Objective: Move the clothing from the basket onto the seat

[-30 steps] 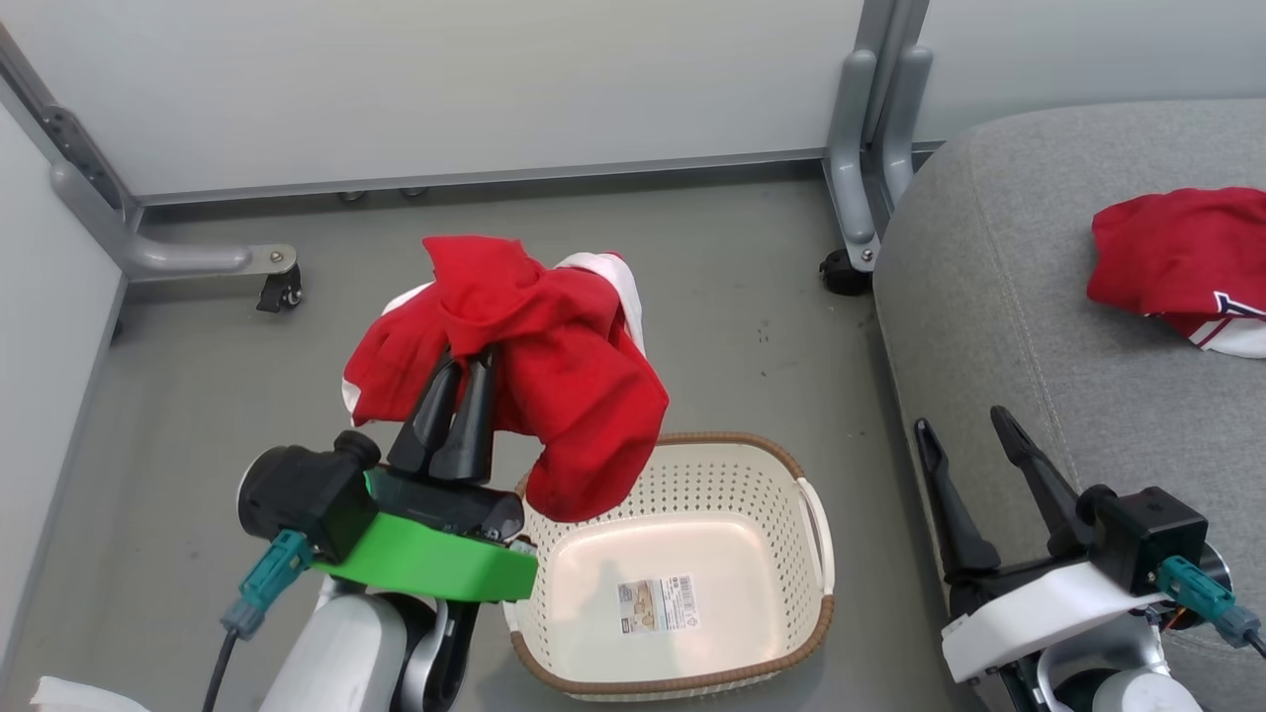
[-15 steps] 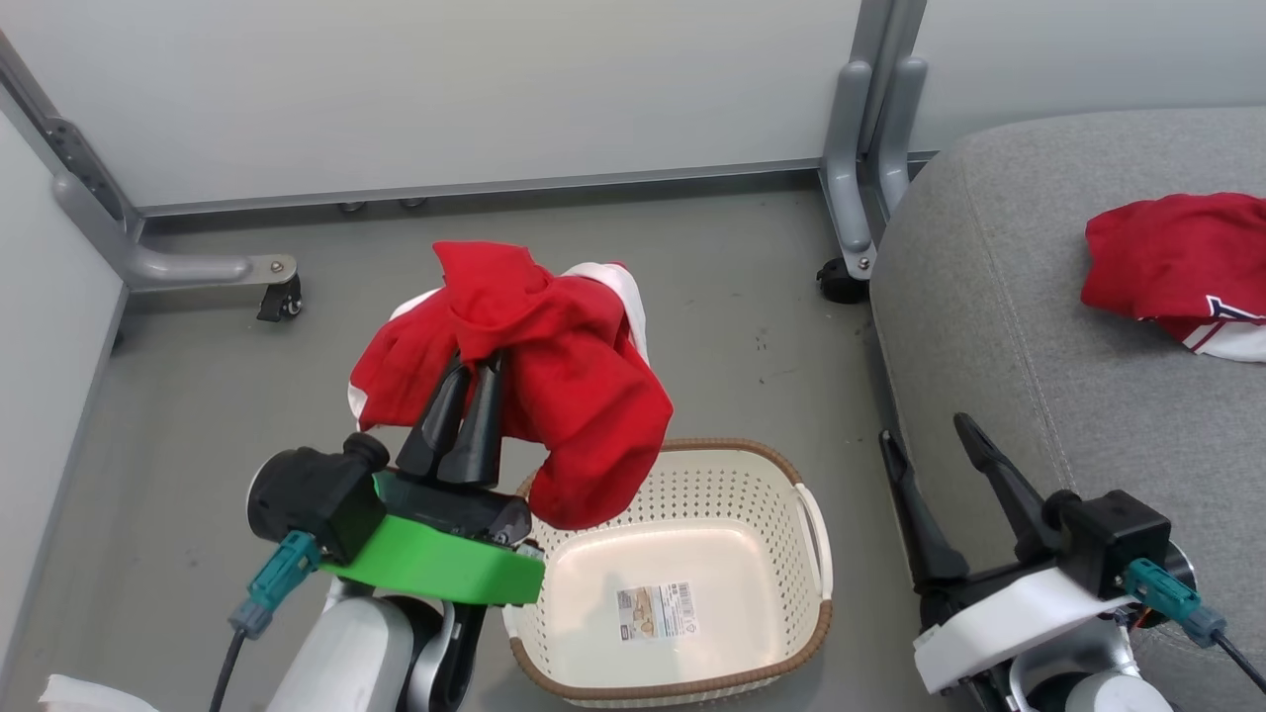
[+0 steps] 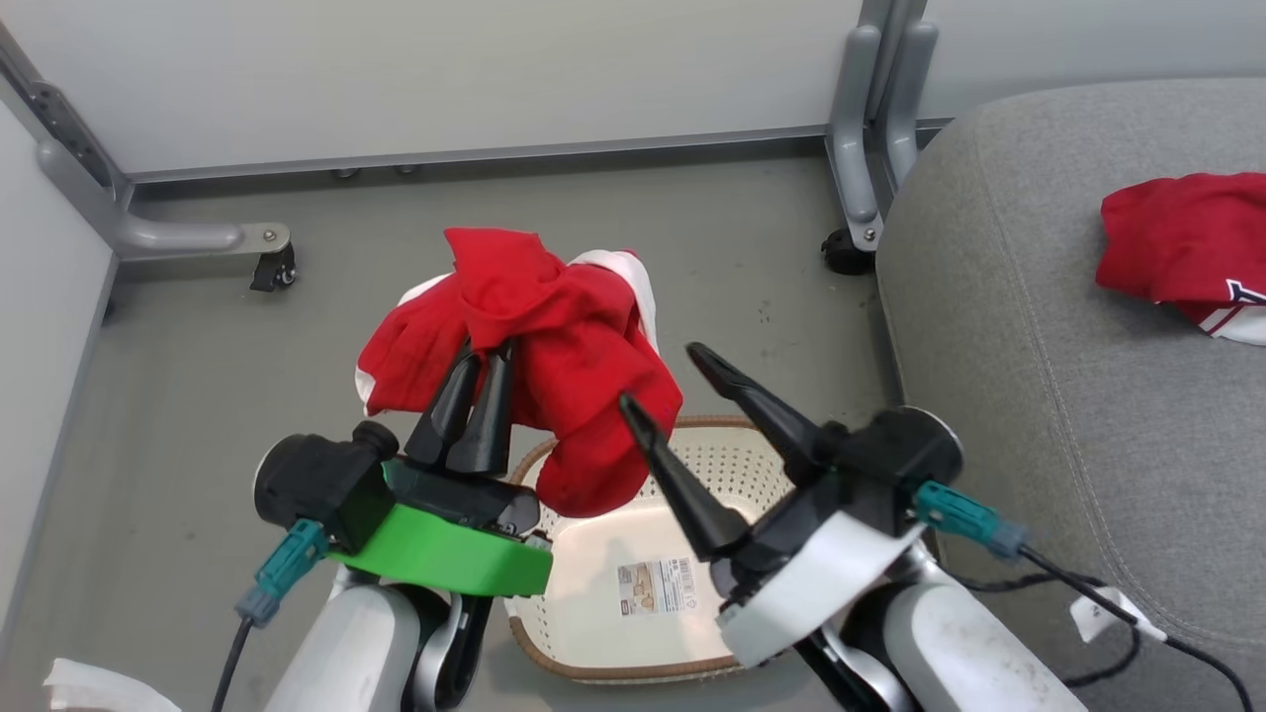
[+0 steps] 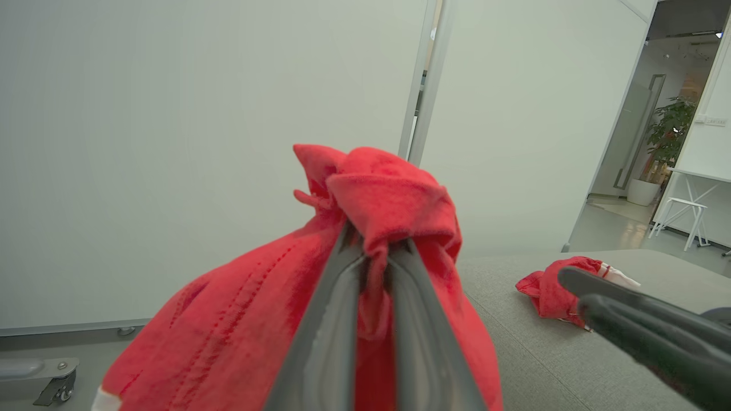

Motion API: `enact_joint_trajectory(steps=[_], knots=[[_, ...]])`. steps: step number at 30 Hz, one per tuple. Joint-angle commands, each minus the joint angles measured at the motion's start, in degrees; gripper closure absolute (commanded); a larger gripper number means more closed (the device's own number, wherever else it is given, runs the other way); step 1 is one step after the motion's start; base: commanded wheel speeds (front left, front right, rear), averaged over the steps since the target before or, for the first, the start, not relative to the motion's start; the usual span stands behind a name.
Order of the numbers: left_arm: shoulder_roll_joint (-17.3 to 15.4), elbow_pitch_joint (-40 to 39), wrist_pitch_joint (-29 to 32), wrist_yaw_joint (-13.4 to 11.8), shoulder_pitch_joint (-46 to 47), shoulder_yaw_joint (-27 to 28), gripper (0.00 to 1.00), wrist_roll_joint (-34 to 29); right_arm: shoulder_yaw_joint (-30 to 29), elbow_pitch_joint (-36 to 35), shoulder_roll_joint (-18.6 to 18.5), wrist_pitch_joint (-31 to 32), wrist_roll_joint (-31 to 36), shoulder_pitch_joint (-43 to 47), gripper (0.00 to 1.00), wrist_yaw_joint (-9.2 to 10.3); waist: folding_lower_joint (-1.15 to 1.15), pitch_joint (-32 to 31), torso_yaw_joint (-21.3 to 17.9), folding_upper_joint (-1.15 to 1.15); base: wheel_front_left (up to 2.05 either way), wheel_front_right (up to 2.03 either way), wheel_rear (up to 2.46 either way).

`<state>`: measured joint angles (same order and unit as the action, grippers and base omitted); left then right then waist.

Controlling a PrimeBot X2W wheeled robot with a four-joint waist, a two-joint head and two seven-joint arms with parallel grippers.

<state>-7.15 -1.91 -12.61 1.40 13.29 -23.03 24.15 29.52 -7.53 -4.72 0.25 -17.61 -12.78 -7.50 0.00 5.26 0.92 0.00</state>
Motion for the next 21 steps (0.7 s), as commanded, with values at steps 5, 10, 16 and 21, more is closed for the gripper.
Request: enact_joint_trajectory(steps=[5, 10, 16, 21], knots=[[0.09, 0.33, -0.27, 0.65, 1.66, -1.04, 1.00, -0.51, 6.25, 4.98, 0.26, 0.01, -1.17, -7.16, 0.00, 0.02, 0.00, 1.18, 0.90, 0.00, 0.00, 0.00, 0.00], [0.63, 0.53, -0.49, 1.20, 2.26, -2.35, 1.00, -0.59, 7.70, 11.65, 0.84, -0.24, 0.36, -11.45, 0.00, 0.02, 0.00, 1.98, 1.86, 0.00, 0.00, 0.00, 0.00], [1.16, 0.78, -0.79, 1.61, 2.96, -3.32, 1.00, -0.24, 8.51, 18.70, 1.43, -1.37, 1.73, -14.87, 0.00, 0.02, 0.00, 2.33, 2.46, 0.00, 0.00, 0.00, 0.00], [1.24, 0.77, -0.99, 1.80, 2.99, -3.65, 1.00, 0.05, 9.49, 22.99, 1.69, -2.50, 1.20, -16.78, 0.54, 0.02, 0.00, 2.23, 2.69, 0.00, 0.00, 0.00, 0.00]])
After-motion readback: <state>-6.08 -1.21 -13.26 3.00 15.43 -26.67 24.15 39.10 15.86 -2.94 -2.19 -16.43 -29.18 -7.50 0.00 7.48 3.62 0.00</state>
